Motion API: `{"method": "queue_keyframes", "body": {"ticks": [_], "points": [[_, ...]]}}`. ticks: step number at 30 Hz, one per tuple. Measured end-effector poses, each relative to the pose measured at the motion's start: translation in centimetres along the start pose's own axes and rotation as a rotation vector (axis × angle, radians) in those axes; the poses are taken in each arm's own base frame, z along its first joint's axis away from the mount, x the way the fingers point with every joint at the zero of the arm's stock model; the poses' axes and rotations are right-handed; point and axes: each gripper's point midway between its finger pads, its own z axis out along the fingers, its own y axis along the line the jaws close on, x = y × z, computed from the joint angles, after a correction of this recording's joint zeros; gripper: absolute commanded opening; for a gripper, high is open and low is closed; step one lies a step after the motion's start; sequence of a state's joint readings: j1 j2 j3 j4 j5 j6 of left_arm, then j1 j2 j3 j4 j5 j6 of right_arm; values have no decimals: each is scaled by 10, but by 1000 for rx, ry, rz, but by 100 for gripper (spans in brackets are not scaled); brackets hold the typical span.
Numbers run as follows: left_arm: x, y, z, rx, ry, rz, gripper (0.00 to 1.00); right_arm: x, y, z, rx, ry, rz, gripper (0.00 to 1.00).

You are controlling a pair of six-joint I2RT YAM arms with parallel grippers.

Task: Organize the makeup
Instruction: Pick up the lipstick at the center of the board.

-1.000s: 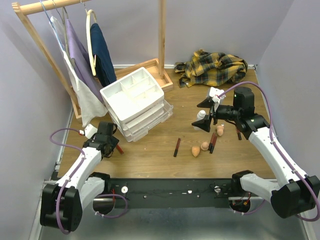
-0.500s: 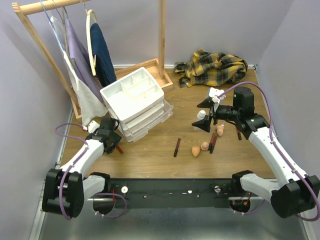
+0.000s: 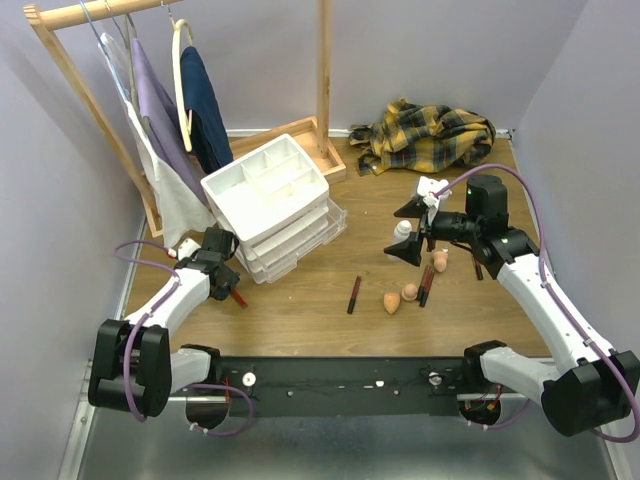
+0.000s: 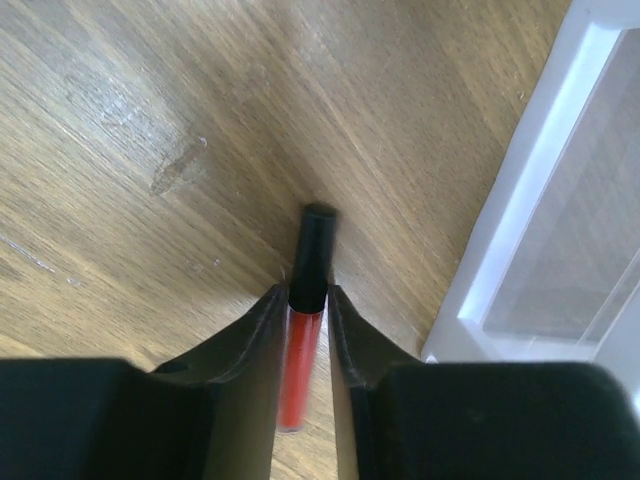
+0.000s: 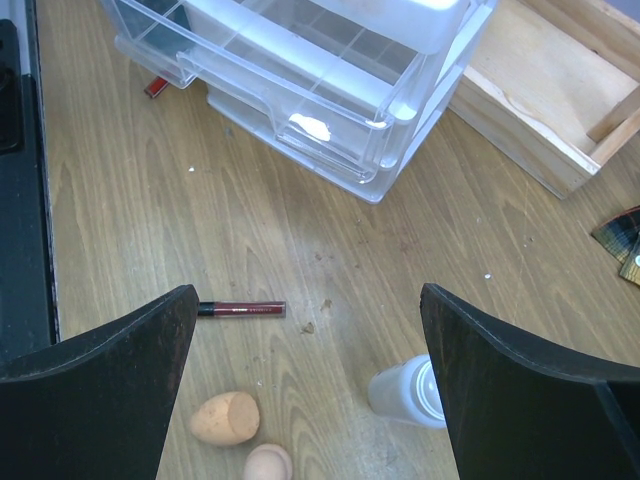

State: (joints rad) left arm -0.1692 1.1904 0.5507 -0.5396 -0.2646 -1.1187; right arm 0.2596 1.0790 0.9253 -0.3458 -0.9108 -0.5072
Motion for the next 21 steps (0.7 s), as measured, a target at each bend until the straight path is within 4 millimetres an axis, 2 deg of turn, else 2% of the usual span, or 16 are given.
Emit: {"method": "queue_keyframes", "body": {"ticks": [6,10,17,21], "points": [[4,1,-3,6,25,4,9,0,0,0,-1,1,-6,100],[12,11,-16,20,53,6,2,0,0,0,-2,1,-7,100],[-2,8,-57,158,-23,-26,0,1,1,0,-4,2,-5,100],[-19,-1,-89,290,-106,-17,0,1,1,0,-5,2,-5,100]]}}
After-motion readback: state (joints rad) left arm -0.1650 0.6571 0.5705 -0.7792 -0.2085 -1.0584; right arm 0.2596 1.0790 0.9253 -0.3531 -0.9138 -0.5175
